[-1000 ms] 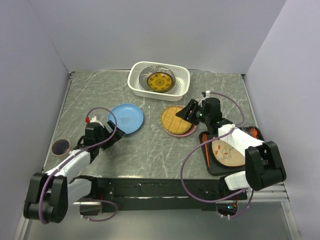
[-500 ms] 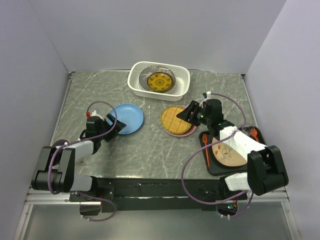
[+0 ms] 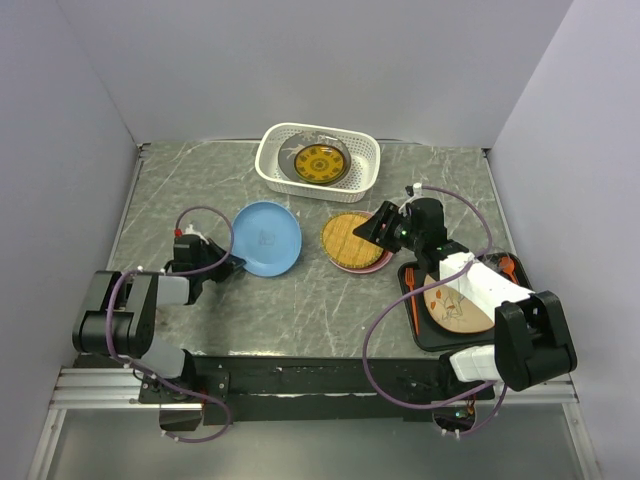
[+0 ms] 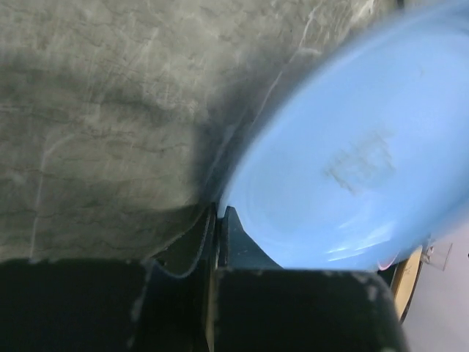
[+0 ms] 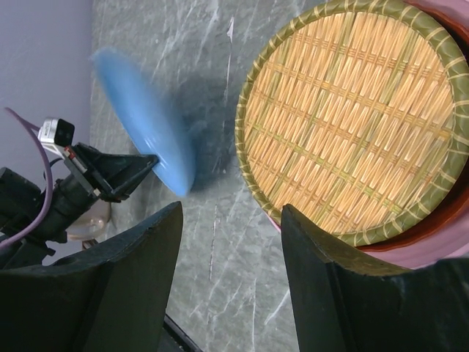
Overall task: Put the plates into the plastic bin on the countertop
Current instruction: Pick up the plate at the center of the board.
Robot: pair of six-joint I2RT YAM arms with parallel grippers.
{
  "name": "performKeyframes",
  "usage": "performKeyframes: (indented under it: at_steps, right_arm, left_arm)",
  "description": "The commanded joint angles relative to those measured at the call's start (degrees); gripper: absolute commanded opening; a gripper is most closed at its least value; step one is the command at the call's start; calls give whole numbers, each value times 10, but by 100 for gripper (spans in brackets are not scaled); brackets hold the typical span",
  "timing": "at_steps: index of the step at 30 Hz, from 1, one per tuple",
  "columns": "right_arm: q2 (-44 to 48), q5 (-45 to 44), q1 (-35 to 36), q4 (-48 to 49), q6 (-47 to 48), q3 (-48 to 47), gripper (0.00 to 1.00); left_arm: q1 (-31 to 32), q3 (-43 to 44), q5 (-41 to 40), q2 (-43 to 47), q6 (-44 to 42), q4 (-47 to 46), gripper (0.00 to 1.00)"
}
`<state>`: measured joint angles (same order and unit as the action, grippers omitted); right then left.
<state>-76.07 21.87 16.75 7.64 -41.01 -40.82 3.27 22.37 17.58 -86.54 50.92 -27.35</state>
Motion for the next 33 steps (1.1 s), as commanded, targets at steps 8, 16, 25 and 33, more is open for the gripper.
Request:
performKeyframes:
  at_steps: [8, 16, 25, 33]
  right_arm:
    - [23, -6, 3, 3, 10, 4, 64]
    - [46, -2, 18, -2, 24, 4, 66]
    - [34, -9, 90, 23, 23, -1, 69]
    - [4, -21, 146, 54, 1, -3, 69]
  left_arm:
    - [-3, -17, 9, 6, -23, 11, 1]
    - [-2, -9, 29, 105, -48, 66, 1]
    - [25, 29, 34, 194, -71, 158, 1]
    - [80, 50, 22, 201, -62, 172, 1]
